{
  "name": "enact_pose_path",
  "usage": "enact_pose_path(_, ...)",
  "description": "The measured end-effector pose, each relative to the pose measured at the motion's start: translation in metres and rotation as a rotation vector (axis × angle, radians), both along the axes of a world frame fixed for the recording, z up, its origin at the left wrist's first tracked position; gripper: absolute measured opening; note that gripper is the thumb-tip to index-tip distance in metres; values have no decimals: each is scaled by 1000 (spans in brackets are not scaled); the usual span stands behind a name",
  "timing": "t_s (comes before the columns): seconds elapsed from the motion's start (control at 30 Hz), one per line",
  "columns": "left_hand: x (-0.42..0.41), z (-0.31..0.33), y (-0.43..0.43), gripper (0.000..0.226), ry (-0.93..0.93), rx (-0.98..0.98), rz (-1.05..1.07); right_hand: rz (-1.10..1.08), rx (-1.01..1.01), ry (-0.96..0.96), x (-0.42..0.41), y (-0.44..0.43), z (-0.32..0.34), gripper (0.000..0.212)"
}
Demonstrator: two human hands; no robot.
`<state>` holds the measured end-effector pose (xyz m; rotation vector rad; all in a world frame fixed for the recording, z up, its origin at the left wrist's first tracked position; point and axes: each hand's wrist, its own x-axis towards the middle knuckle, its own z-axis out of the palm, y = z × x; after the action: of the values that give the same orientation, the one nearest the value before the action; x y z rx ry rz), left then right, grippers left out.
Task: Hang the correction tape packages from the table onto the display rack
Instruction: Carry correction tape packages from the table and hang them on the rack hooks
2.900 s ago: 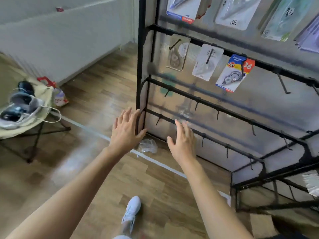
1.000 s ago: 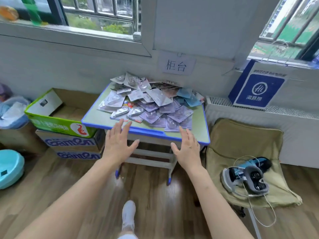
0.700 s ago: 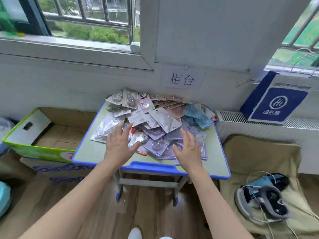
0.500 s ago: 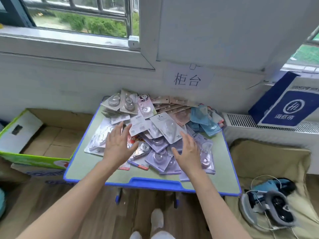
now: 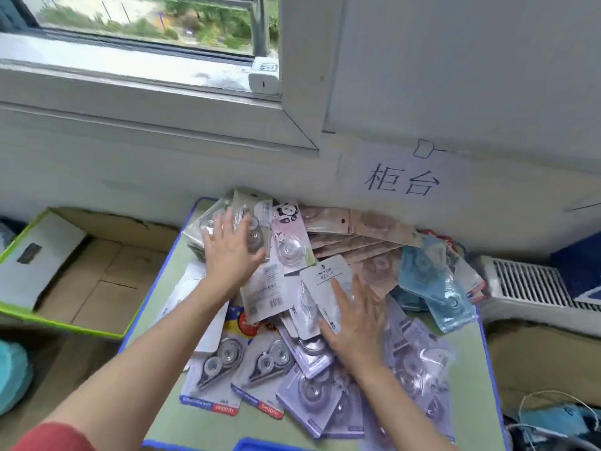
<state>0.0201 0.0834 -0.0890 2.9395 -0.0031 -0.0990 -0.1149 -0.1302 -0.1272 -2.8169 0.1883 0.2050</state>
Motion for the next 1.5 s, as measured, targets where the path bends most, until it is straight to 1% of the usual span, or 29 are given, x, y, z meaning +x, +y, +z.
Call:
enact_pose_path(0.1, 24, -9, -3, 84, 6, 50, 8, 25, -20, -34, 1, 0, -3, 72)
enact_pose_path(0.2, 37, -18, -7, 88, 23, 163, -18, 19, -17, -150, 2, 2, 3, 66)
enact_pose_path(0.23, 41, -21, -9, 90, 29, 168, -13, 20, -39, -179, 3, 3, 4, 64)
enact_pose_path(0.33, 46, -25, -13, 95, 38, 147, 22, 33, -88, -162, 4, 2, 5, 65)
enact_pose_path(0.5, 48, -27, -13, 102, 50, 138, 59, 28, -86, -183, 5, 1, -2, 64)
enact_pose_path(0.73, 46, -22, -18, 91, 1, -4, 82, 24, -92, -202, 3, 1, -5, 65)
enact_pose_path(0.93, 44, -16, -16, 95, 8, -16, 54, 19, -87, -244, 3, 2, -7, 64)
enact_pose_path(1.03, 38, -11, -18, 94, -24, -54, 40, 13, -82, -256, 4, 2, -7, 63)
enact_pose_path(1.23, 19, 3, -14, 93, -84, -255, 4, 15, -51, -251, 4, 4, -5, 63)
enact_pose_path(1.37, -1, 12, -7, 91, -122, -289, -37, 3, -25, -269, 3, 4, 2, 63)
enact_pose_path(1.5, -25, 19, 1, 90, -144, -370, -116, -62, -3, -319, -5, 12, 16, 61)
